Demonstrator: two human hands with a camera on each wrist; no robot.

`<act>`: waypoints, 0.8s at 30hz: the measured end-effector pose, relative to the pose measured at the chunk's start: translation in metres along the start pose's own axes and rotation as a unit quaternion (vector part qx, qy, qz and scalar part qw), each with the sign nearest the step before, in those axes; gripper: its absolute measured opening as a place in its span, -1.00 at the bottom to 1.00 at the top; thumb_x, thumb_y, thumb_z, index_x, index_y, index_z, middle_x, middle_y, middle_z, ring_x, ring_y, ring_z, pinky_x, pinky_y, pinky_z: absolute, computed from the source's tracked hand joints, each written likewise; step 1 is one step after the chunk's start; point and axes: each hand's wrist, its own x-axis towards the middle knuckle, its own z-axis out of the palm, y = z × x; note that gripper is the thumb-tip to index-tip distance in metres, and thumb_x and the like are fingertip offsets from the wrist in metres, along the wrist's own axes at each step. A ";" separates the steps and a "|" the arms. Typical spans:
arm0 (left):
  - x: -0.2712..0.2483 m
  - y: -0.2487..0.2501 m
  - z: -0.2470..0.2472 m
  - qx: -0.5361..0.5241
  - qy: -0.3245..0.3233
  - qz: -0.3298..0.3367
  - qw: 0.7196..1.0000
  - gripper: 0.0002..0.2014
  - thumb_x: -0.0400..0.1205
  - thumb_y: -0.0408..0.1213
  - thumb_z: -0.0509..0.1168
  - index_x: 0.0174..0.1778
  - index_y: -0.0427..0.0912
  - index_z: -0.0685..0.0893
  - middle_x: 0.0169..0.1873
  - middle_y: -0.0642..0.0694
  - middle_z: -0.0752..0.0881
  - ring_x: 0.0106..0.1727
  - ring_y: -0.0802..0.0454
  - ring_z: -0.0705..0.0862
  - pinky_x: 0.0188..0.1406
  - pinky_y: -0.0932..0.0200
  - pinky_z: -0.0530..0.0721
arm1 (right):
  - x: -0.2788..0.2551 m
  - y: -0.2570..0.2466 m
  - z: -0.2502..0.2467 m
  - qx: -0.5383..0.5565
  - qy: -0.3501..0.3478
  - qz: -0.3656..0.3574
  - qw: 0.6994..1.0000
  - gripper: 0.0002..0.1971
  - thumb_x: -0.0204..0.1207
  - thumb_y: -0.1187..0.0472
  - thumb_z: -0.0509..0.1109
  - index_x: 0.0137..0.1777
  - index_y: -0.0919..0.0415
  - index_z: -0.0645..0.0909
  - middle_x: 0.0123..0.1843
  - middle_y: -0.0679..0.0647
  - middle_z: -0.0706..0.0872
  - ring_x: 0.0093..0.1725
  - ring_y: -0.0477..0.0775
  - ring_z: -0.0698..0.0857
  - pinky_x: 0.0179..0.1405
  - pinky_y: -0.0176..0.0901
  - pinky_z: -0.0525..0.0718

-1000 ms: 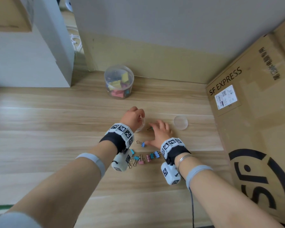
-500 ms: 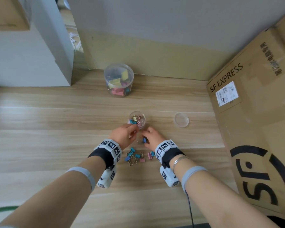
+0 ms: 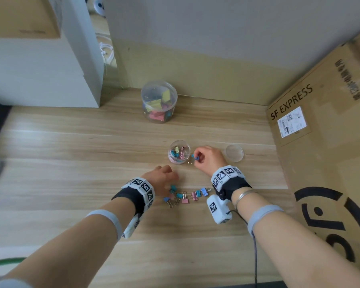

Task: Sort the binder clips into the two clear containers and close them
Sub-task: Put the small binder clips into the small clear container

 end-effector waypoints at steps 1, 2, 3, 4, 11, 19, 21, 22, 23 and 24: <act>0.000 0.002 0.000 0.023 -0.018 0.009 1.000 -0.32 0.41 0.00 0.45 0.44 0.18 0.34 0.38 0.01 0.36 0.39 -0.07 0.34 0.25 -0.04 0.60 | 0.006 -0.006 -0.002 -0.001 0.010 -0.005 1.000 -0.91 0.32 0.38 0.41 -0.23 0.20 0.67 -0.17 0.07 0.69 -0.24 0.03 0.63 -0.08 -0.09 0.69; 0.000 0.004 0.000 0.044 -0.031 0.020 0.998 -0.27 0.39 0.00 0.47 0.45 0.21 0.30 0.39 0.01 0.34 0.39 -0.07 0.31 0.25 -0.05 0.59 | 0.012 -0.012 -0.002 -0.007 0.014 -0.008 1.000 -0.91 0.32 0.37 0.41 -0.23 0.19 0.66 -0.17 0.06 0.68 -0.24 0.03 0.61 -0.09 -0.09 0.68; 0.001 0.005 0.001 0.063 -0.040 0.029 0.997 -0.24 0.38 0.00 0.48 0.46 0.23 0.28 0.39 0.00 0.32 0.39 -0.08 0.30 0.24 -0.04 0.59 | 0.018 -0.018 -0.002 -0.016 0.011 -0.009 1.000 -0.92 0.33 0.37 0.41 -0.21 0.20 0.66 -0.17 0.05 0.65 -0.24 0.02 0.59 -0.09 -0.11 0.66; 0.002 0.006 0.002 0.081 -0.045 0.038 0.995 -0.23 0.37 -0.02 0.49 0.46 0.23 0.27 0.40 -0.01 0.31 0.38 -0.09 0.30 0.22 -0.04 0.60 | 0.024 -0.024 -0.001 -0.028 0.003 -0.009 1.000 -0.92 0.34 0.36 0.41 -0.19 0.21 0.67 -0.16 0.06 0.65 -0.23 0.02 0.57 -0.09 -0.12 0.64; 0.005 0.009 0.010 0.088 -0.016 0.051 0.995 -0.44 0.51 -0.23 0.36 0.43 0.11 0.38 0.42 -0.06 0.32 0.38 -0.13 0.35 0.13 0.03 0.60 | 0.026 -0.022 0.008 0.007 0.017 0.006 1.000 -0.77 0.40 0.31 0.45 0.07 0.17 0.65 -0.01 -0.04 0.59 -0.17 -0.06 0.55 -0.09 -0.18 0.60; 0.006 0.011 0.013 0.083 0.010 0.054 0.995 -0.64 0.63 -0.27 0.20 0.37 -0.05 0.48 0.42 -0.10 0.37 0.34 -0.13 0.42 0.28 -0.02 0.57 | -0.027 0.022 0.007 -0.103 -0.289 0.063 0.950 -0.47 0.27 -0.08 0.56 0.23 -0.06 0.50 0.24 -0.04 0.52 0.20 0.02 0.55 0.24 0.00 0.59; 0.008 0.013 0.014 0.075 0.017 0.051 0.996 -0.66 0.64 -0.29 0.19 0.35 -0.11 0.50 0.40 -0.15 0.40 0.32 -0.16 0.45 0.31 -0.02 0.55 | -0.035 0.024 0.013 -0.127 -0.309 0.052 0.941 -0.33 0.15 -0.11 0.62 0.27 -0.12 0.44 0.32 -0.02 0.42 0.28 0.06 0.47 0.30 0.09 0.55; 0.009 0.014 0.015 0.068 0.021 0.049 0.996 -0.67 0.64 -0.30 0.19 0.34 -0.13 0.51 0.37 -0.17 0.42 0.30 -0.18 0.47 0.30 -0.02 0.55 | -0.038 0.024 0.017 -0.137 -0.313 0.041 0.939 -0.30 0.14 -0.08 0.63 0.29 -0.13 0.42 0.35 -0.01 0.39 0.31 0.07 0.42 0.31 0.11 0.54; 0.009 0.015 0.014 0.059 0.026 0.047 0.997 -0.69 0.63 -0.31 0.20 0.31 -0.14 0.53 0.34 -0.18 0.44 0.27 -0.19 0.50 0.27 -0.02 0.56 | -0.039 0.023 0.020 -0.149 -0.317 0.026 0.936 -0.29 0.15 -0.04 0.64 0.30 -0.11 0.42 0.36 0.01 0.37 0.31 0.07 0.40 0.31 0.10 0.54; 0.010 0.016 0.014 0.048 0.032 0.045 0.997 -0.71 0.63 -0.31 0.21 0.28 -0.16 0.55 0.31 -0.19 0.46 0.24 -0.19 0.52 0.23 0.00 0.57 | -0.041 0.023 0.023 -0.160 -0.316 0.011 0.935 -0.32 0.18 0.02 0.63 0.30 -0.08 0.44 0.35 0.03 0.37 0.30 0.08 0.41 0.30 0.07 0.55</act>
